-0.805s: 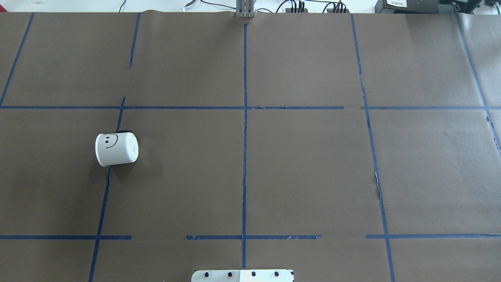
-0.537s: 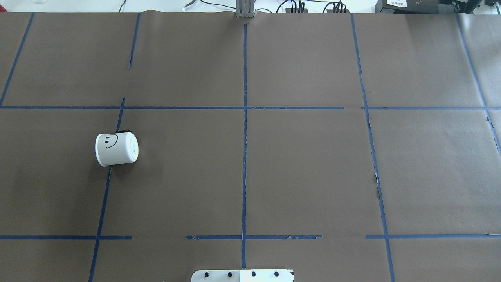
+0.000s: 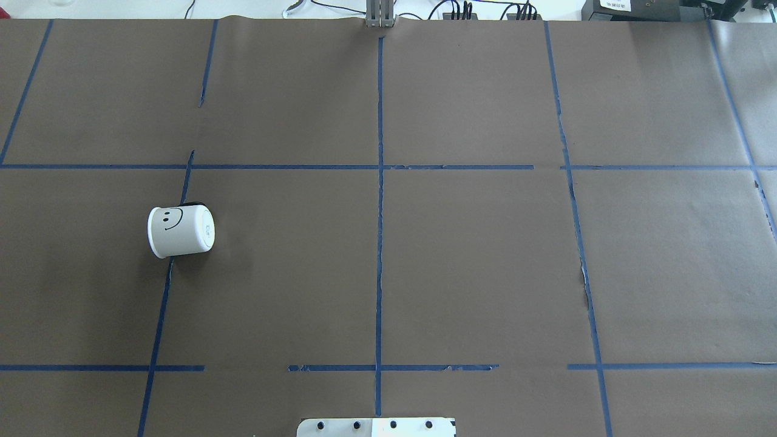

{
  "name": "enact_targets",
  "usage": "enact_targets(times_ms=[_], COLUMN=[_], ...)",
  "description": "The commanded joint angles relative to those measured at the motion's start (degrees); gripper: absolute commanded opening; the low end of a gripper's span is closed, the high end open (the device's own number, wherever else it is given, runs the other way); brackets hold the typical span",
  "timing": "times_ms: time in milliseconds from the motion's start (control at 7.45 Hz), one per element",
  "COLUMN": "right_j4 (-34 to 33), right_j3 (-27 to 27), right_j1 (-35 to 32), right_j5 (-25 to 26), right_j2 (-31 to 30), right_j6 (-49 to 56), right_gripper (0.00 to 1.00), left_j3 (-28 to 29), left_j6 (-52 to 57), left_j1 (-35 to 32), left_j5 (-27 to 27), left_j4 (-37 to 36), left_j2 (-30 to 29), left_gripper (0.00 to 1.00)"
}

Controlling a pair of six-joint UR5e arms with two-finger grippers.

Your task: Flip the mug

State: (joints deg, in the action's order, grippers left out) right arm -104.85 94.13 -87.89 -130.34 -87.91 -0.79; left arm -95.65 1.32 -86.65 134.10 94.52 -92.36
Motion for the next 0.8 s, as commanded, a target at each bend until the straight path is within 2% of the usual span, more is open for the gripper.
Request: enact_targets(times_ms=[0, 268, 671], right_j4=[0.0, 0.0, 0.0], right_j3=[0.0, 0.0, 0.0], right_j1=[0.0, 0.0, 0.0], right_j5=[0.0, 0.0, 0.0], right_j2=[0.0, -0.1, 0.0], right_j6=[0.0, 0.0, 0.0], right_gripper=[1.0, 1.0, 1.0], left_j3=[0.1, -1.5, -2.3], left_j6=[-1.1, -9.0, -36.0], left_j1=[2.6, 3.8, 11.4], left_j5=[0.0, -0.3, -0.4], left_j4=[5.6, 6.5, 26.1], left_j2=[-0.1, -0.2, 3.0], left_gripper=[1.0, 1.0, 1.0])
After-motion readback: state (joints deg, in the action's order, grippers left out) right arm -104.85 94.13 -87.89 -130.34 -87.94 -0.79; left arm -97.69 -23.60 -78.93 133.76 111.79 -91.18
